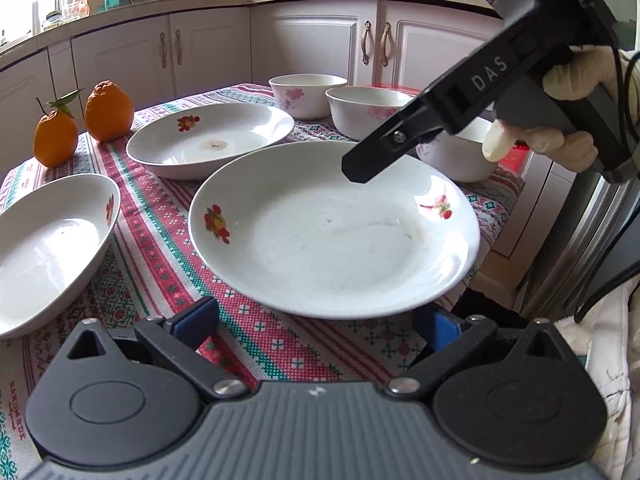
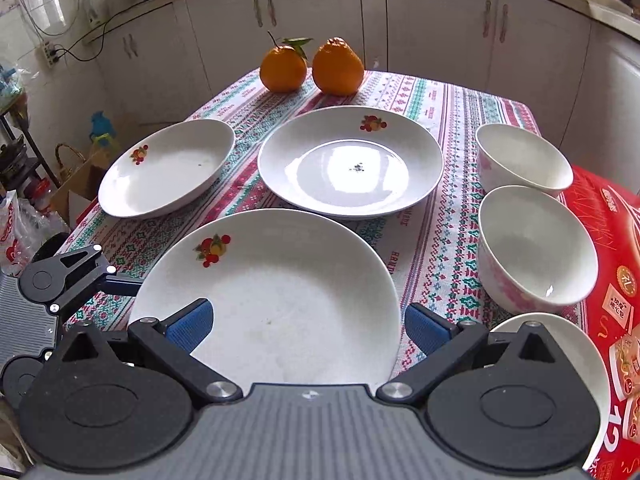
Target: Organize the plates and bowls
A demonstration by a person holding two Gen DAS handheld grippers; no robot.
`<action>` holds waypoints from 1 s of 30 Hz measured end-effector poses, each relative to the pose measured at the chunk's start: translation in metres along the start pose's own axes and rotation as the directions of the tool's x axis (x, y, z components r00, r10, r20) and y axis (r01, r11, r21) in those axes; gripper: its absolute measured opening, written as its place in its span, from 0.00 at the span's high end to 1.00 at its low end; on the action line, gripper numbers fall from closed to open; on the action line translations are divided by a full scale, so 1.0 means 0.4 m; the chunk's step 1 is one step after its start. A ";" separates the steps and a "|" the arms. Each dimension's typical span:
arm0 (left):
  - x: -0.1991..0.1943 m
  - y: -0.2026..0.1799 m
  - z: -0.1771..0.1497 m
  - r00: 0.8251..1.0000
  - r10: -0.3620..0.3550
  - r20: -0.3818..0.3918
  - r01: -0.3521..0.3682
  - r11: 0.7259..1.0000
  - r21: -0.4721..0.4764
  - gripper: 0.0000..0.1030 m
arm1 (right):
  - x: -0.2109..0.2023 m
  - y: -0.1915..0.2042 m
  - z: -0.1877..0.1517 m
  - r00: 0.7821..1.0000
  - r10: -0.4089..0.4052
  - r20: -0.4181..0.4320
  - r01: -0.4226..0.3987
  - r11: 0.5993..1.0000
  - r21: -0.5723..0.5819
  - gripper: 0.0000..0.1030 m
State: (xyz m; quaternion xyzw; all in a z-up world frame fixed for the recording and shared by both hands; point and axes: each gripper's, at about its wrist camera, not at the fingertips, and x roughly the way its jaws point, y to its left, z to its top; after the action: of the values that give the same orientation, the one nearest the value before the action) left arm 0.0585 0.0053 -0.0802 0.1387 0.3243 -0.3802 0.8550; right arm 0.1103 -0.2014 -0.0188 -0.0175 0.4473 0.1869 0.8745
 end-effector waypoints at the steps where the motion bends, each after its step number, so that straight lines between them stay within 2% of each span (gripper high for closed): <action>1: 0.001 0.000 0.001 1.000 -0.006 0.001 0.006 1.000 0.004 0.01 | 0.007 -0.006 0.005 1.000 0.003 -0.015 -0.003 1.000 0.002 0.00; 17: 0.004 0.017 0.006 0.995 -0.099 0.012 0.098 0.995 0.028 0.01 | 0.093 -0.056 0.060 0.975 0.106 -0.195 -0.109 0.994 -0.005 0.00; 25: 0.008 0.024 0.009 0.993 -0.116 0.008 0.116 0.993 0.029 0.01 | 0.104 -0.073 0.065 0.963 0.157 -0.221 -0.157 0.987 0.017 0.16; 30: 0.008 0.025 0.010 0.993 -0.120 0.005 0.119 0.992 0.033 0.02 | 0.113 -0.084 0.071 0.955 0.184 -0.231 -0.181 0.983 0.036 0.19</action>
State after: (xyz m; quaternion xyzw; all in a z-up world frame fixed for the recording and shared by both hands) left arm 0.0693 0.0086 -0.0794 0.1314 0.3227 -0.4363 0.8296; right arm 0.1677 -0.2130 -0.0418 0.0082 0.5480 0.2603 0.7949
